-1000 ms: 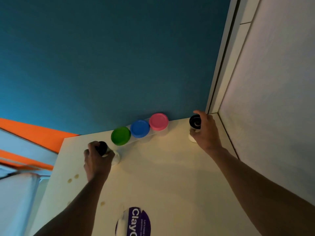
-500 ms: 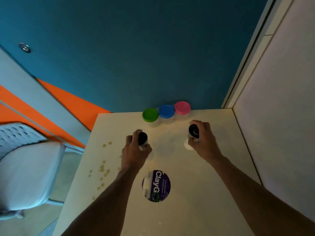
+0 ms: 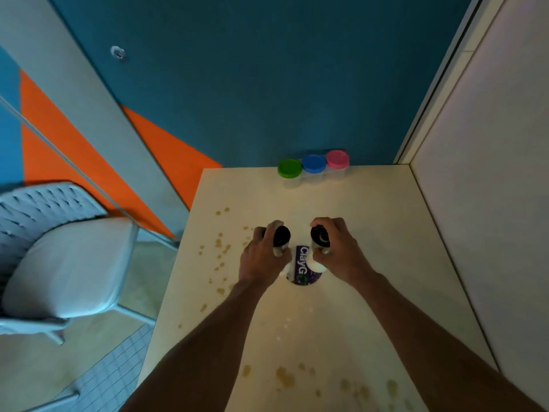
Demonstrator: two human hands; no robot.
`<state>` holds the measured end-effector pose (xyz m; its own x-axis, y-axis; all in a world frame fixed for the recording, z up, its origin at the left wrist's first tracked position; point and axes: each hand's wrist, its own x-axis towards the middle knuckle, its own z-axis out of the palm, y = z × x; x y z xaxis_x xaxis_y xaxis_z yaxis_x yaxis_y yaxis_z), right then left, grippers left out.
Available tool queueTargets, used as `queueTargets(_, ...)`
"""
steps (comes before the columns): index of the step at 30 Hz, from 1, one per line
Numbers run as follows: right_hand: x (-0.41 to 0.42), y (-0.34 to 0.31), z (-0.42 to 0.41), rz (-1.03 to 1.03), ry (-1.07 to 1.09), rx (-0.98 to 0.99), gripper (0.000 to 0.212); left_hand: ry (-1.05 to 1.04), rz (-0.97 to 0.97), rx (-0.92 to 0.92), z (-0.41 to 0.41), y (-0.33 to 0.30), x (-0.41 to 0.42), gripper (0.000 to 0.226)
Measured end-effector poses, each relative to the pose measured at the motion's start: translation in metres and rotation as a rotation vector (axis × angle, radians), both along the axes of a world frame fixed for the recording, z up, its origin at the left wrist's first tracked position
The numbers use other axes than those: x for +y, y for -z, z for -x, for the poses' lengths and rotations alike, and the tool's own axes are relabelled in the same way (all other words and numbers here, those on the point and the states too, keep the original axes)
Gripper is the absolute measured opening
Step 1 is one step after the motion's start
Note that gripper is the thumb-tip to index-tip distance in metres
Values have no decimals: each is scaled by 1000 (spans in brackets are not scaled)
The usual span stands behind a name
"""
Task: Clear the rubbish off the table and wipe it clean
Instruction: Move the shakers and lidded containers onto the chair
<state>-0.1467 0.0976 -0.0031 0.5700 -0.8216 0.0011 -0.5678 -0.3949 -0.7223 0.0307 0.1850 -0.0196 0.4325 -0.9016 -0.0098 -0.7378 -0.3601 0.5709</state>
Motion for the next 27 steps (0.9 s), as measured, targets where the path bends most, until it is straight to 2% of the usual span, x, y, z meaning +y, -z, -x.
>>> queueTargets(9, 88, 0, -3, 3, -98, -36, 58, -29, 4, -3, 2, 11, 107, 63)
queueTargets(21, 180, 15, -12, -57, -242, -65, 58, -221, -23, -13, 5, 15, 250, 65)
queueTargets(27, 221, 19, -57, -60, -339, -51, 57, -343, -14, 0, -19, 15, 305, 64)
